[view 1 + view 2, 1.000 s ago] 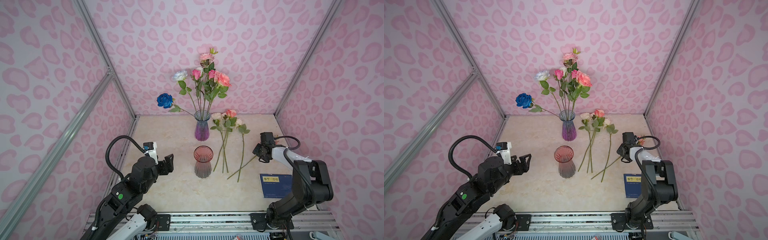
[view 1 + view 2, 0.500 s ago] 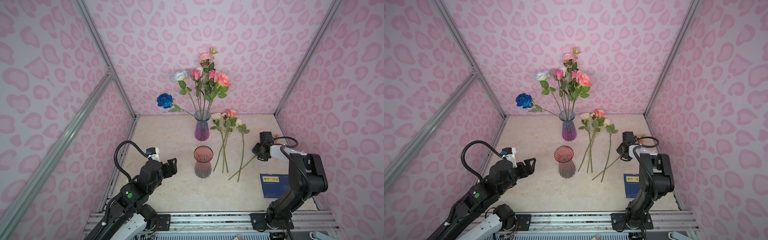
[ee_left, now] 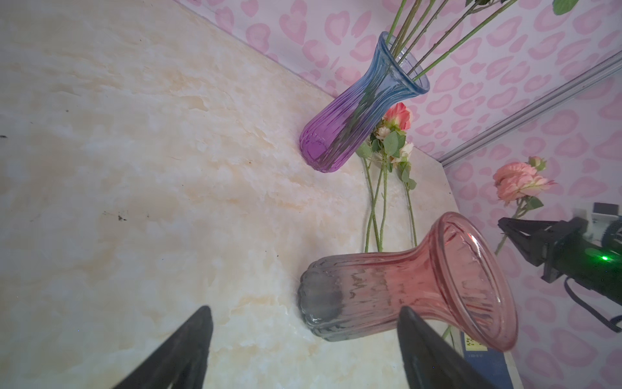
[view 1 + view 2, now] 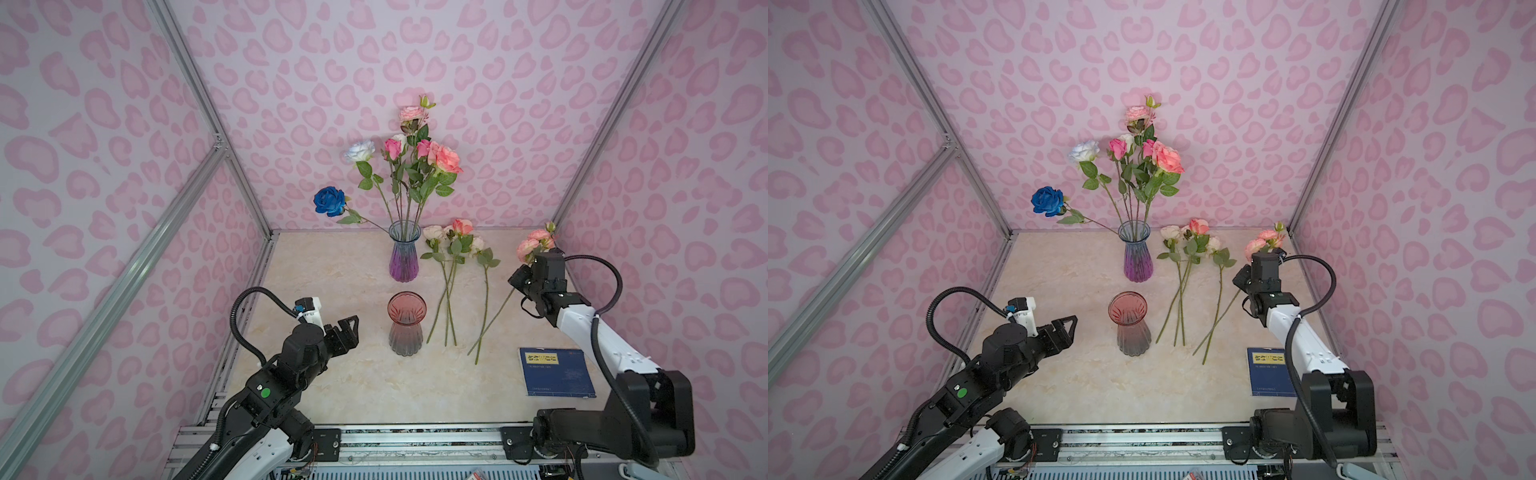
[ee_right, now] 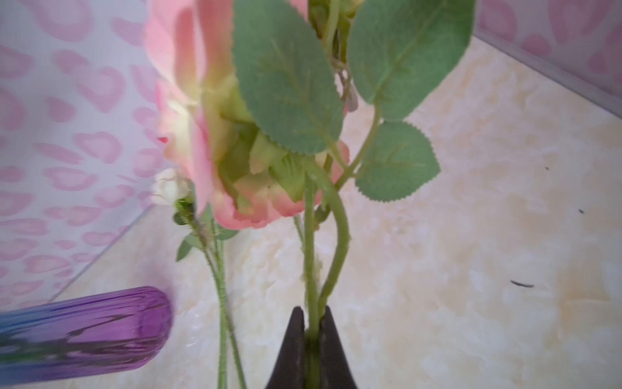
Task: Arrange the flowers into the vase
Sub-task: 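Carry the pink rose over the red-grey vase and lower its stem inside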
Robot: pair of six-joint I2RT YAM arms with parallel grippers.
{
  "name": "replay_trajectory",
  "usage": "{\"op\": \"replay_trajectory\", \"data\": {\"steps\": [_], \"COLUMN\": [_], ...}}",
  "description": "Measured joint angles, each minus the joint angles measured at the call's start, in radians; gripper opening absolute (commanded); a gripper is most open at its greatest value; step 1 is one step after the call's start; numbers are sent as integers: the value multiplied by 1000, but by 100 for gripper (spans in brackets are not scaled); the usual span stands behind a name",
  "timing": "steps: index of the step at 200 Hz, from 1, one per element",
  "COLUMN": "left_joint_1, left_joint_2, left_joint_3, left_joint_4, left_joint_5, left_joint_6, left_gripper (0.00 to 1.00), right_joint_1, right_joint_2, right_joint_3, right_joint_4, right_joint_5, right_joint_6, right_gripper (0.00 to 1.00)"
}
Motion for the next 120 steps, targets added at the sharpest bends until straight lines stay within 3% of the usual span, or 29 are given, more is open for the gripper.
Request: {"op": "replay_trajectory", "data": {"steps": [48,120], "left_joint_1": [0,0], "left_joint_2": [1,70], "left_joint_3": [-97,-111], "left_joint_4": [97,147], "left_joint_5": [57,130], "left_joint_6": [-70,-164], "left_gripper": [99,97], "right_joint_1": [201,545], "right_joint_2": [-228,-131], "right_joint_3": [115,381], "right_joint_4": [5,66], "right_joint_5": [105,275], "right_joint_6": [-74,-227], "right_gripper": [3,3]}}
